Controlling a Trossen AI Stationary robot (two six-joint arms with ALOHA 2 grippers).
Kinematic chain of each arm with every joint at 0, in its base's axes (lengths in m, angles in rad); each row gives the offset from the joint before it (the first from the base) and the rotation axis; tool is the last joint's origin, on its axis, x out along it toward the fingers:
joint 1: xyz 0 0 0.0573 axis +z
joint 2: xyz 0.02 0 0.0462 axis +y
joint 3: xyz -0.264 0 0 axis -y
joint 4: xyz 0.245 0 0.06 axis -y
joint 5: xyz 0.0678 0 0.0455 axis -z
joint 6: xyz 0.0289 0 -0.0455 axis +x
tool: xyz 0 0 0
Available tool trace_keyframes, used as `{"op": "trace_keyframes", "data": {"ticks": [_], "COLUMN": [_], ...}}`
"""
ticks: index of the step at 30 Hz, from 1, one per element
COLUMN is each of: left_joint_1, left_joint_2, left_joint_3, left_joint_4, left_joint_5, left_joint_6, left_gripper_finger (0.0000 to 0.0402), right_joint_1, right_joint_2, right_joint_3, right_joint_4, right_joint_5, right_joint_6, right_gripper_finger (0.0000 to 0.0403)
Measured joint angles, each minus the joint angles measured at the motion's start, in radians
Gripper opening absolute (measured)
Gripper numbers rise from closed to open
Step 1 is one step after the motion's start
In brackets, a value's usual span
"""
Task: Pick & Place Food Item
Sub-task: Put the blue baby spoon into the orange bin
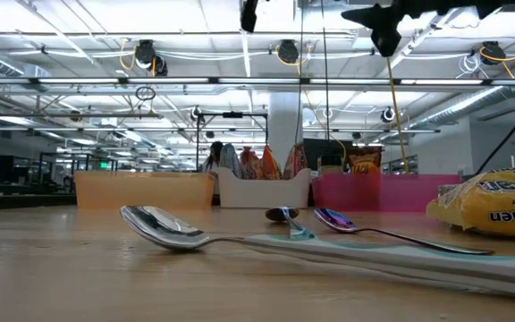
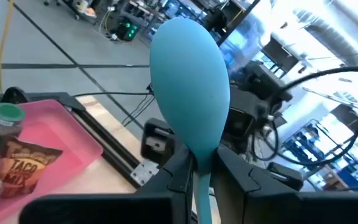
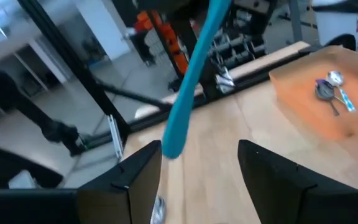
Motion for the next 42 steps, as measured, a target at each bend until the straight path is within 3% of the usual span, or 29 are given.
{"op": "trace_keyframes", "data": {"ticks": [9,18,27,37,42], "left_joint_1": [-0.012,-0.012,-0.013,-0.012,-0.006], "left_joint_2": [0.001,0.001,0.034,0.044,0.044], "left_joint_3": [0.000,0.000,0.000,0.000,0.000], "left_joint_4": [0.001,0.032,0.054,0.082,0.083], "left_joint_5": [-0.041,-0.042,-0.109,-0.167,-0.175], "left_joint_6": [0.030,0.039,-0.021,-0.025,-0.029], "left_gripper_finger": [0.0040,0.0039,0.0039,0.0039,0.0040], "right_joint_1": [0.000,0.000,0.006,0.070,0.100], "right_joint_2": [0.000,0.005,0.020,0.021,0.020], "right_joint_3": [-0.146,-0.217,-0.217,-0.217,-0.217], "right_joint_4": [0.328,0.499,0.539,0.480,0.464], "right_joint_5": [-0.002,-0.025,-0.044,0.160,0.242], "right_joint_6": [0.193,0.325,0.220,0.089,0.044], "right_gripper_finger": [0.0205,0.0205,0.0205,0.0202,0.0174]}}
